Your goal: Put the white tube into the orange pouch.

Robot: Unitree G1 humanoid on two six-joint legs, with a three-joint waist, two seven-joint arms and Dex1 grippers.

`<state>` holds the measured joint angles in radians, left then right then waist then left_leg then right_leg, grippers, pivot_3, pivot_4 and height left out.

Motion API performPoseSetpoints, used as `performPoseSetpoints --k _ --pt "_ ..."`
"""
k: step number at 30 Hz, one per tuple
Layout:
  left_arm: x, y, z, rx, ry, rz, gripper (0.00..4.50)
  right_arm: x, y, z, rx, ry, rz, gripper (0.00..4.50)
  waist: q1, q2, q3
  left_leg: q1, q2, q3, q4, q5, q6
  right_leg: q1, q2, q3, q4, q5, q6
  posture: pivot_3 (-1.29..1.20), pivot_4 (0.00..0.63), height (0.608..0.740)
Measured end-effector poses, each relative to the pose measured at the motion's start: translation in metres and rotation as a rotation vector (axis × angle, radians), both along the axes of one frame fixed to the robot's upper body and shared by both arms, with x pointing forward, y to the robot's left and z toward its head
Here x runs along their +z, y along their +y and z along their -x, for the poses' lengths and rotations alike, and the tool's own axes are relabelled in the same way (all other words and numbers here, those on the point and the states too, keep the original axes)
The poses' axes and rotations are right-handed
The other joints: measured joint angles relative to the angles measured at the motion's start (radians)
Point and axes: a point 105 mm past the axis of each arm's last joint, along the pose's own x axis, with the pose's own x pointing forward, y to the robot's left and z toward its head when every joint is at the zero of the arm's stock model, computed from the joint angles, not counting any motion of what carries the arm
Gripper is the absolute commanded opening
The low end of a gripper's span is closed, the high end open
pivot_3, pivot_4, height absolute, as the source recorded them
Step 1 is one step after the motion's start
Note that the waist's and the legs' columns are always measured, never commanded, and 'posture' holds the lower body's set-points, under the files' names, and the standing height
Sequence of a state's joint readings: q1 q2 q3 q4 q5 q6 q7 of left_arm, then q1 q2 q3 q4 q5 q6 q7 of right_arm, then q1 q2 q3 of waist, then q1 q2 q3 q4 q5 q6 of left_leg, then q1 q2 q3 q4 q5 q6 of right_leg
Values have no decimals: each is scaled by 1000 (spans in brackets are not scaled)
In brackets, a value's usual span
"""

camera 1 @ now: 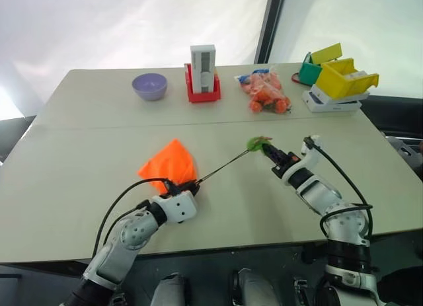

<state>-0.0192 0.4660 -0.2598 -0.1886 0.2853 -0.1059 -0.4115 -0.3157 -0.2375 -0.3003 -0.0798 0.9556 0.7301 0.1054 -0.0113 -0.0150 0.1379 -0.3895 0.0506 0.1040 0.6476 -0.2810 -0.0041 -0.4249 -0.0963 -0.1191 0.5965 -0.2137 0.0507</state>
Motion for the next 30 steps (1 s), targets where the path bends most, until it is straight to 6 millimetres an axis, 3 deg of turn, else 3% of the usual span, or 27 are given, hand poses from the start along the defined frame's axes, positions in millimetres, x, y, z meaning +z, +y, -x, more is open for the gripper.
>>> performPoseSetpoints --k 4,5,7,12,16,19,20,21,24,27,30 --pt "3 5 -2 25 69 112 4285 8 0 5 40 -51 64 1794 1 0 0 0 0 0 0 0 0 0 0 0 0 0 0 0 150 740" --pt "4 6 -2 28 85 148 4500 11 4 7 64 -66 76 2223 1 0 0 0 0 0 0 0 0 0 0 0 0 0 0 0 150 740" --pt "10 4 -1 9 106 198 4500 12 9 9 87 -78 108 3280 0 0 0 0 0 0 0 0 0 0 0 0 0 0 0 0 150 740" --pt "29 15 10 -51 239 369 4500 -6 12 17 139 -73 263 3280 0 0 0 0 0 0 0 0 0 0 1 0 -1 0 0 0 150 740" --pt "34 55 10 46 328 440 4500 -18 5 30 192 -105 385 3280 1 0 0 0 -1 0 0 0 0 0 1 0 -1 -3 2 0 150 740" --pt "37 72 9 96 359 506 4500 -20 2 35 231 -146 469 3280 1 -1 0 0 -1 0 1 0 0 1 1 0 -1 -4 0 0 150 740" --pt "37 92 6 173 365 543 4500 -26 -2 40 261 -151 543 3280 2 -1 0 0 -1 -1 1 0 0 1 1 0 -1 -5 0 0 150 740" --pt "34 116 4 265 368 573 4500 -32 -8 44 275 -149 599 3280 2 -1 0 1 -1 -1 1 0 0 1 1 0 -1 -5 0 0 150 740" --pt "28 149 3 404 369 630 4500 -42 -15 48 298 -151 653 3280 0 -1 0 0 -1 -1 1 0 0 1 1 0 -2 -5 0 0 150 740" --pt "13 169 7 502 390 655 4500 -38 -14 47 310 -199 672 3280 0 -2 0 0 -1 -1 1 0 0 1 1 0 -1 -5 0 0 150 740" --pt "2 174 11 539 406 655 4500 -37 -17 45 307 -226 693 3280 4 -3 1 0 -1 -1 1 0 0 0 1 0 -2 -4 -1 0 150 740"
